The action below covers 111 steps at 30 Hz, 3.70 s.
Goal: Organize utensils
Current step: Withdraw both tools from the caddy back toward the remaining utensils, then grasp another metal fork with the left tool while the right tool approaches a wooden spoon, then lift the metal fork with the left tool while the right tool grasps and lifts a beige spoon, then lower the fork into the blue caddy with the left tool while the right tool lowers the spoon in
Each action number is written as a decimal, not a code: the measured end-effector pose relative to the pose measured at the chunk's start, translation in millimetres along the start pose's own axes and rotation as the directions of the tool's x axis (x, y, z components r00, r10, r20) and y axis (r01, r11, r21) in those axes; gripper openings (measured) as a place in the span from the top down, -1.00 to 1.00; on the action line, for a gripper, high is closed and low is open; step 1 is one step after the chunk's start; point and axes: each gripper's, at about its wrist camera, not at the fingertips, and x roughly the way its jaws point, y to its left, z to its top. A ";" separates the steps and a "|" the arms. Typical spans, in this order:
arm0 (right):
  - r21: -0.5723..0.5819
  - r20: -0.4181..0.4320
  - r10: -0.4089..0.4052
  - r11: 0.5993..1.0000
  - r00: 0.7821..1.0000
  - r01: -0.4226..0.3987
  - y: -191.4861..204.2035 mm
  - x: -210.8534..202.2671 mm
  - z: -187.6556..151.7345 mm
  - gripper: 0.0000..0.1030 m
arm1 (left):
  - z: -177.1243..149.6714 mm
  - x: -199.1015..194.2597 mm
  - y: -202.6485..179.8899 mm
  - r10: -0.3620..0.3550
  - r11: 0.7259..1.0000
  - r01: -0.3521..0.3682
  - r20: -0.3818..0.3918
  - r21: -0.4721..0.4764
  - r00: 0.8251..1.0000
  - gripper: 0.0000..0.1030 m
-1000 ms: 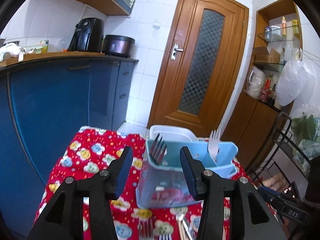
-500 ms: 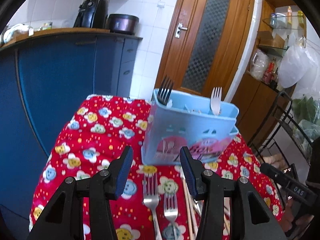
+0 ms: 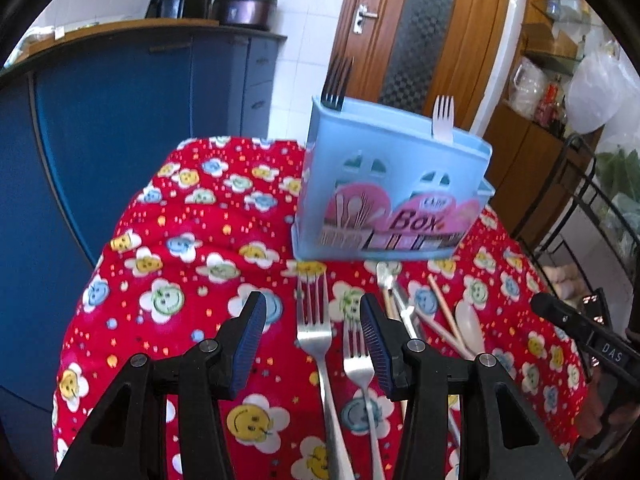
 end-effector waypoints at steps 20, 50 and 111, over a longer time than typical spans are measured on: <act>-0.004 -0.120 0.030 1.000 0.992 -0.031 5.5 40.1 -7.6 0.16 | -7.5 52.2 15.6 -0.020 0.999 0.015 -0.123 -0.034 0.992 0.14; -0.036 -0.122 0.017 0.999 0.992 -0.022 14.6 57.9 5.9 0.91 | 3.6 65.8 10.2 -0.141 0.990 0.142 -0.094 0.001 0.985 0.54; -0.105 0.277 -0.032 0.992 0.960 0.063 48.5 -58.1 60.0 0.91 | 41.8 -104.7 -21.1 -0.209 0.978 0.186 0.393 0.097 0.895 0.91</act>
